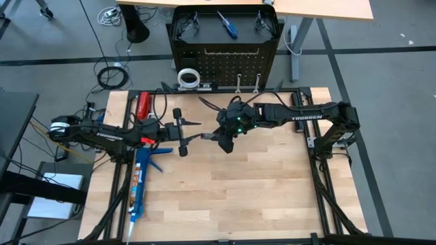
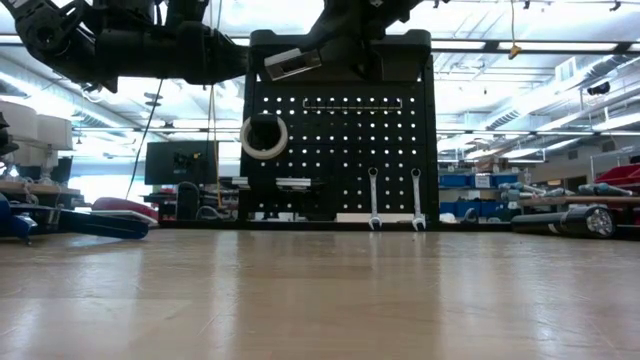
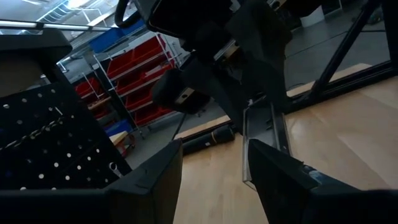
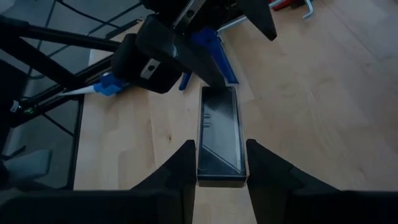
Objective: Hang tools onto peg board
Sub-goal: Put the black utility knife blade dispenser onto the black pegboard
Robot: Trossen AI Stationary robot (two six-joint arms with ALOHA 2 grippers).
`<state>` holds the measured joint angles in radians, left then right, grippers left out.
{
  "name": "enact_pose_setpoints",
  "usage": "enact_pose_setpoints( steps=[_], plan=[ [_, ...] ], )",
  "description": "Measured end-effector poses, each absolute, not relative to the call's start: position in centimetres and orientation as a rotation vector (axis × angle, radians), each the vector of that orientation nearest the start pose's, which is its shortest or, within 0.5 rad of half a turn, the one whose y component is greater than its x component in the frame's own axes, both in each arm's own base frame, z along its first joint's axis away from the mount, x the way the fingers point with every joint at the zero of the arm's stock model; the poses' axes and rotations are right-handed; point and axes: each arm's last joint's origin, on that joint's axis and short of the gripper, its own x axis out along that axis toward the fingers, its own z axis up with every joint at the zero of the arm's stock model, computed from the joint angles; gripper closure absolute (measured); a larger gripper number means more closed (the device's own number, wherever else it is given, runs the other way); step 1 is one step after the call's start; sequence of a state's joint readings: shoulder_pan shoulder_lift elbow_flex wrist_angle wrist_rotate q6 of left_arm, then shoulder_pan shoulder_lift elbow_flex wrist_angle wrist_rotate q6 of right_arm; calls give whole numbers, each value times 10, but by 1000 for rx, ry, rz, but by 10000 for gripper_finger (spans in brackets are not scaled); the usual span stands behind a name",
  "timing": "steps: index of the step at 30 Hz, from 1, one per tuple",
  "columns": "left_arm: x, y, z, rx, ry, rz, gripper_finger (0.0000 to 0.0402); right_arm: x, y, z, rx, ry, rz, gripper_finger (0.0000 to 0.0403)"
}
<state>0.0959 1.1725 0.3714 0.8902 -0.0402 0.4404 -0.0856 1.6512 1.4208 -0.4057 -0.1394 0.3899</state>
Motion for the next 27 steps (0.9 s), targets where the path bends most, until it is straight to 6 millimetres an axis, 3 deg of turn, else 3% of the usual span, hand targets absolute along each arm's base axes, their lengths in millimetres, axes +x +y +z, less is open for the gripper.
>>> enact_pose_setpoints(
  steps=[16,27],
  plan=[
    [226,23,221,442,-59,156,209,369,-30,332,437,616,-96,286],
    [224,31,223,389,-29,445,209,365,-26,326,452,681,-209,286]
  ],
)
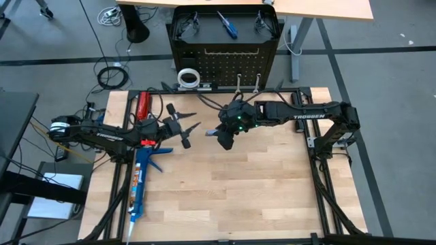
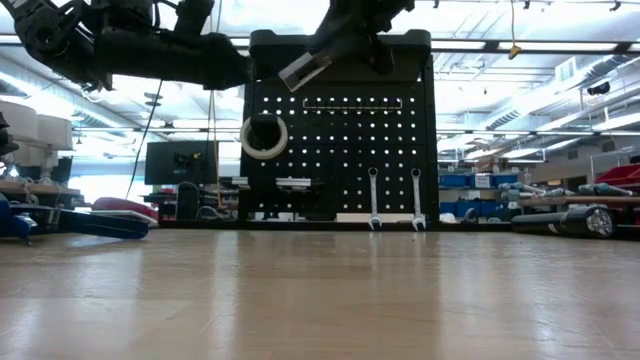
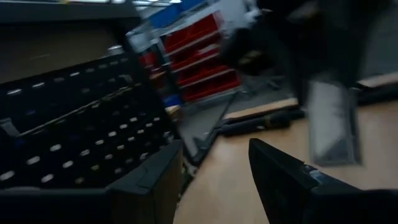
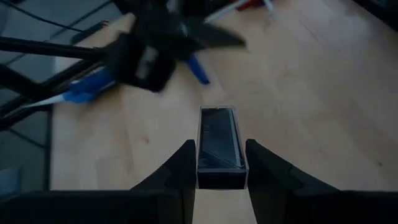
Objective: Hang tools onto peg board
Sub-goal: Put the black utility knife blade dispenser onto the black pegboard
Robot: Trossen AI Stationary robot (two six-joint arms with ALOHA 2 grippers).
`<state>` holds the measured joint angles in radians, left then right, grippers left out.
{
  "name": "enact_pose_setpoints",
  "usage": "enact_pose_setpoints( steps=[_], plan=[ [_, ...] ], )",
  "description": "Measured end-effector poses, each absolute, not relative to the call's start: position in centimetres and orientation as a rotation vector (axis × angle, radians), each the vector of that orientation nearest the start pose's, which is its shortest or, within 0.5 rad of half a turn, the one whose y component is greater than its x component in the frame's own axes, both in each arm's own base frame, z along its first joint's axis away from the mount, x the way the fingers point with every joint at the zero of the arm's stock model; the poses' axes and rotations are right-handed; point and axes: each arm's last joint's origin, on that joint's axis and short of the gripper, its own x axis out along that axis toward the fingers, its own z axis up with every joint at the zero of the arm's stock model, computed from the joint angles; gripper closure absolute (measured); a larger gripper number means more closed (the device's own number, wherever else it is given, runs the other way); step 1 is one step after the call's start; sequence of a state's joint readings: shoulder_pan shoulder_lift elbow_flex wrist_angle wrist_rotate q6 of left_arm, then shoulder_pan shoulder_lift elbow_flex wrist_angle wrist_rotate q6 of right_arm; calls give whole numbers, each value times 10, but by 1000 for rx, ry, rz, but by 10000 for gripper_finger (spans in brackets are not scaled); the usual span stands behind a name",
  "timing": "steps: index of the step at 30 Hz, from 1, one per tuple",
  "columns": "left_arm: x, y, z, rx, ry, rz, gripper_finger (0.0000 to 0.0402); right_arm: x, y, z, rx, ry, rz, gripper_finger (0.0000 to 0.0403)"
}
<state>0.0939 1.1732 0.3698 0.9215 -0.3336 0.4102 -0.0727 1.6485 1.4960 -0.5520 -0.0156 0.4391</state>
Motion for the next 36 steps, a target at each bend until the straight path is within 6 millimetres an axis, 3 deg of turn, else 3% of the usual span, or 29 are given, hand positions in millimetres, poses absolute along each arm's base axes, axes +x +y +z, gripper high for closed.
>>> enact_pose_setpoints(
  steps=[11,22,29,36],
  plan=[
    [217,28,226,327,-66,660,209,344,-22,337,326,633,-599,286],
    [174,21,212,330,-335,714,209,317,-12,348,180,606,-866,286],
    [171,23,211,353,-310,777,209,306,-13,343,117,649,-998,286],
    [170,20,213,348,-318,771,209,281,-16,329,92,675,-1134,286]
  ],
)
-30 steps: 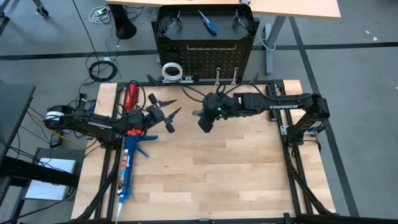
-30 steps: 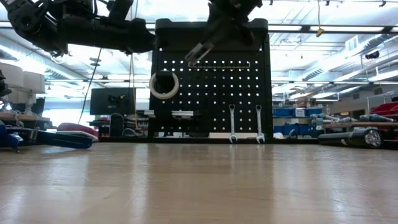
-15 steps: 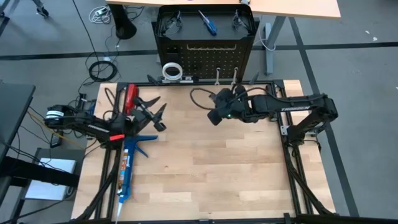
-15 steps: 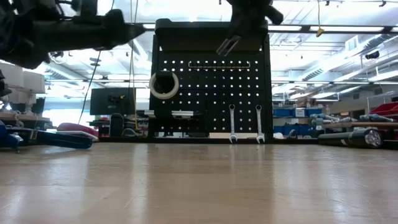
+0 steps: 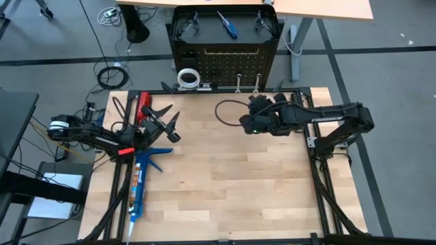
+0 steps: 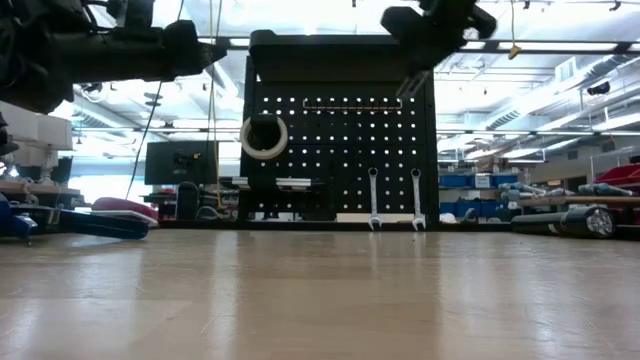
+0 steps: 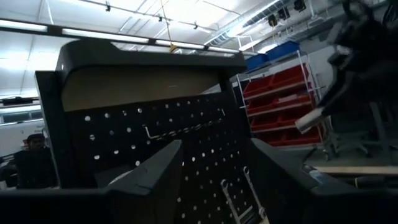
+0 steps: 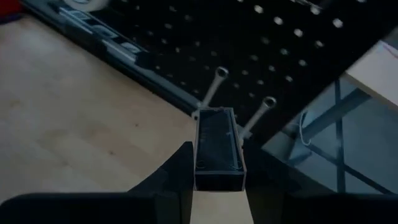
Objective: Hang tools onto peg board
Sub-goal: Put the black utility knife blade dispenser onto the black pegboard
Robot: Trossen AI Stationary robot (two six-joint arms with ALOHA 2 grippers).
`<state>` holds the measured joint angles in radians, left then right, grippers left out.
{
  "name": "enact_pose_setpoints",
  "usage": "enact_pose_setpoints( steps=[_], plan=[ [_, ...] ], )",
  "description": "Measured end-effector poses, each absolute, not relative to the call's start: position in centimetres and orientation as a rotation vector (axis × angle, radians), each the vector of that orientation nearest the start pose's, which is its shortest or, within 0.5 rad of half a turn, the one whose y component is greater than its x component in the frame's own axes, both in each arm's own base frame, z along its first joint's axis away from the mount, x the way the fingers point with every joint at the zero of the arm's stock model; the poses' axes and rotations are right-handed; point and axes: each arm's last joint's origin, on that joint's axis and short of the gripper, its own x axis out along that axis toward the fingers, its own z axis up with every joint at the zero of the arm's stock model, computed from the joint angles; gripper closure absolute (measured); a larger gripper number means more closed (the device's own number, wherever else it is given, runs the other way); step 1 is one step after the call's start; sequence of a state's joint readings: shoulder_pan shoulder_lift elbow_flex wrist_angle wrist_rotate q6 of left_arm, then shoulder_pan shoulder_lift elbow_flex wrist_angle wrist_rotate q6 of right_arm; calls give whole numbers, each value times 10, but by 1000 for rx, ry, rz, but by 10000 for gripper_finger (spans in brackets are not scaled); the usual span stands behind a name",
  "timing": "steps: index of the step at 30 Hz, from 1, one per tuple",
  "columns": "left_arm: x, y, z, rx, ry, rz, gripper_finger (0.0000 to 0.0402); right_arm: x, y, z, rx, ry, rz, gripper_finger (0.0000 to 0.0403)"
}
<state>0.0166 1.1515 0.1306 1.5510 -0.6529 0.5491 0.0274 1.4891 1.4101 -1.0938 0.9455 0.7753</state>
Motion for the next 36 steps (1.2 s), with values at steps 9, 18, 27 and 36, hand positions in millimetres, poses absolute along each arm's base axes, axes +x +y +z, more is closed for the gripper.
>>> enact_pose_setpoints(
  steps=[9,18,27,36],
  plan=[
    [169,20,213,348,-318,771,209,244,-17,273,225,504,-1136,286],
    [171,20,212,356,-298,768,209,242,-52,272,297,144,-1067,286],
    [171,21,212,358,-292,770,209,258,-92,288,134,103,-1076,286],
    [171,21,212,400,-269,781,209,256,-114,314,57,61,-1094,286]
  ],
)
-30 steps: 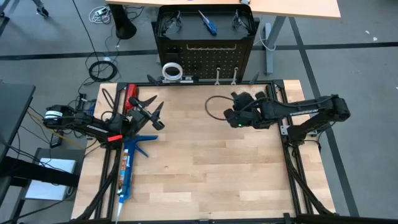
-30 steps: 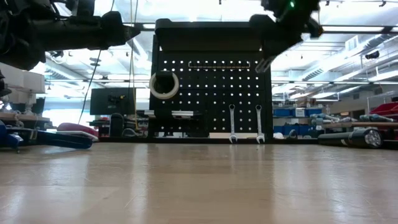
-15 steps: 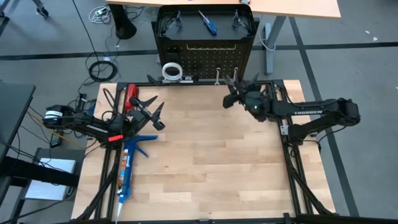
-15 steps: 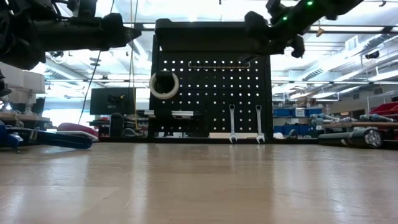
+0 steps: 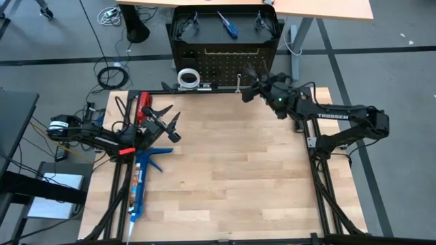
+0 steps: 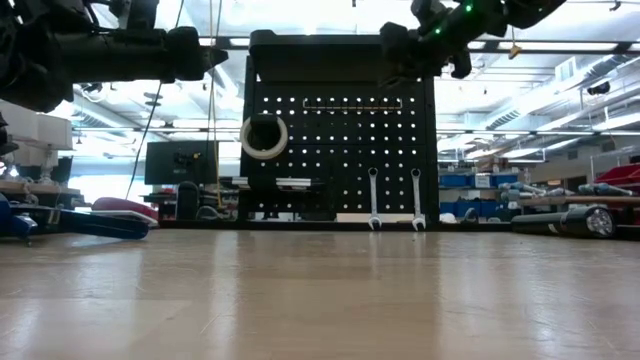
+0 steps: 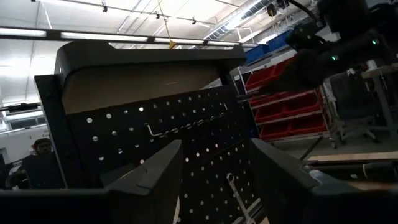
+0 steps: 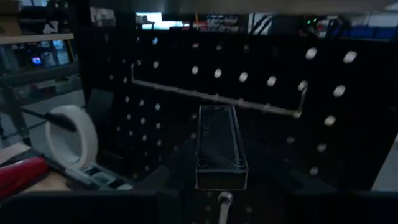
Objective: Hang tools onto peg board
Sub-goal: Put the black utility knife blade dispenser onto the black pegboard
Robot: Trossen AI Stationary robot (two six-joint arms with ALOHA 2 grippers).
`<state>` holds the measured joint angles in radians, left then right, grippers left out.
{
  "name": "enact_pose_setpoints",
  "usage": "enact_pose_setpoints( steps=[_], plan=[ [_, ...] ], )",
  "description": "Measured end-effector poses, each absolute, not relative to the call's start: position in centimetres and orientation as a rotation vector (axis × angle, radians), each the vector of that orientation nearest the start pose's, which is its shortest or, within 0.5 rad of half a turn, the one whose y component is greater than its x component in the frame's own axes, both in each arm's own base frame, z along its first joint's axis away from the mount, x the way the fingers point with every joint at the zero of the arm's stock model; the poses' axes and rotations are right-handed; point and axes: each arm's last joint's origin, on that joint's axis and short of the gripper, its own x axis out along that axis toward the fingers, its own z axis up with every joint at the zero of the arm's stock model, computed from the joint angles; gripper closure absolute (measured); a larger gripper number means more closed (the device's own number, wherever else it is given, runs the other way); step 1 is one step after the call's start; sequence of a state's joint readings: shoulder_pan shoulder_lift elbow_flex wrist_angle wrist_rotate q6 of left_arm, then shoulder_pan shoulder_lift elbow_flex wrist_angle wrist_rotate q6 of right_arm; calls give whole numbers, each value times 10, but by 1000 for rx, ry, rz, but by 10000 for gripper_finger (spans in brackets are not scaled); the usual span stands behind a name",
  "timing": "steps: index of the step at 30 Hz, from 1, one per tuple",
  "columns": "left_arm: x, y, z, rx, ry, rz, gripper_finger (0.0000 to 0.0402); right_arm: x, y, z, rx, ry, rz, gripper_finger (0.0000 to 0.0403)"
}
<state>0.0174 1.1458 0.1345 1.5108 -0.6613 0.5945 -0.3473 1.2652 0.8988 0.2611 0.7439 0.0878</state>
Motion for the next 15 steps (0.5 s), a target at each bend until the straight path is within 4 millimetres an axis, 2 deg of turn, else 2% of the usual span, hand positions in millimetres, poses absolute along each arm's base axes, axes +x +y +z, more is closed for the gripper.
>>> enact_pose_setpoints(
  steps=[6,15],
  plan=[
    [171,21,211,401,-265,781,209,256,-125,324,46,43,-1124,286],
    [172,21,211,404,-262,781,209,287,-149,334,0,59,-1211,286]
  ],
)
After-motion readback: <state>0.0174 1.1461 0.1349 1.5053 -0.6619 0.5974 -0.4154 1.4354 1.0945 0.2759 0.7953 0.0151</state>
